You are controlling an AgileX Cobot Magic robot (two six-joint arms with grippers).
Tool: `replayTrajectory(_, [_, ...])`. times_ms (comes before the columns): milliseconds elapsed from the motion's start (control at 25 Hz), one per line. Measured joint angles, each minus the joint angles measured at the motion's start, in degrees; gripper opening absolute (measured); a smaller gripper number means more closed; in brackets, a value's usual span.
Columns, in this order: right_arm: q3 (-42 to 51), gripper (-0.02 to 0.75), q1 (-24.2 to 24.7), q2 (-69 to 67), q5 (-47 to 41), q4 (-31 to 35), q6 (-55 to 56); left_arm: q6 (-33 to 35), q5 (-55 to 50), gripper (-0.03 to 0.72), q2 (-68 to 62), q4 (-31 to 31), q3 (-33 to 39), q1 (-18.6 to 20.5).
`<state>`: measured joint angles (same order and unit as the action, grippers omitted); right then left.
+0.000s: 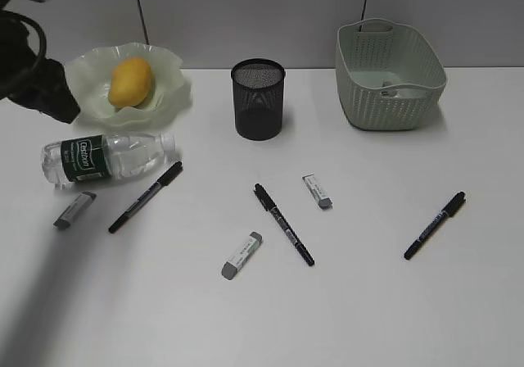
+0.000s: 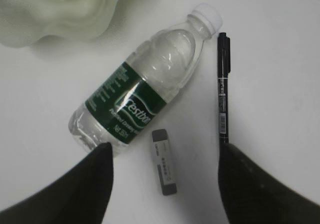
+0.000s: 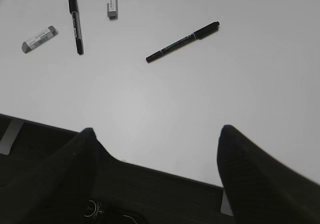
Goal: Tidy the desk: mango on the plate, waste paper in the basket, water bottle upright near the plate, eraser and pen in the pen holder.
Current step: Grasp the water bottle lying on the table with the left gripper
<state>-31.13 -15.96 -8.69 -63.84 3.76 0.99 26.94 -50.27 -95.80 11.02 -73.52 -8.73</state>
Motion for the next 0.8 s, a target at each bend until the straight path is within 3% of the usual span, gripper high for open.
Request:
replayTrajectory(320, [0.2,0.583,0.0,0.0,0.1,0.0,0.0,14.6,-4.3,0.55,-11.3,0.3,-9.6,-2.9])
replayTrajectory(480, [0.2,0.583,0.0,0.0,0.1,0.0,0.0,18.7,-5.7,0.55,-16.7,0.1,-12.9,-3.4])
replayTrajectory(800, [0.2,0.583,0.0,0.0,0.1,0.1,0.0,20.0,-2.5,0.564,-20.6,-5.7,-14.0,-4.3])
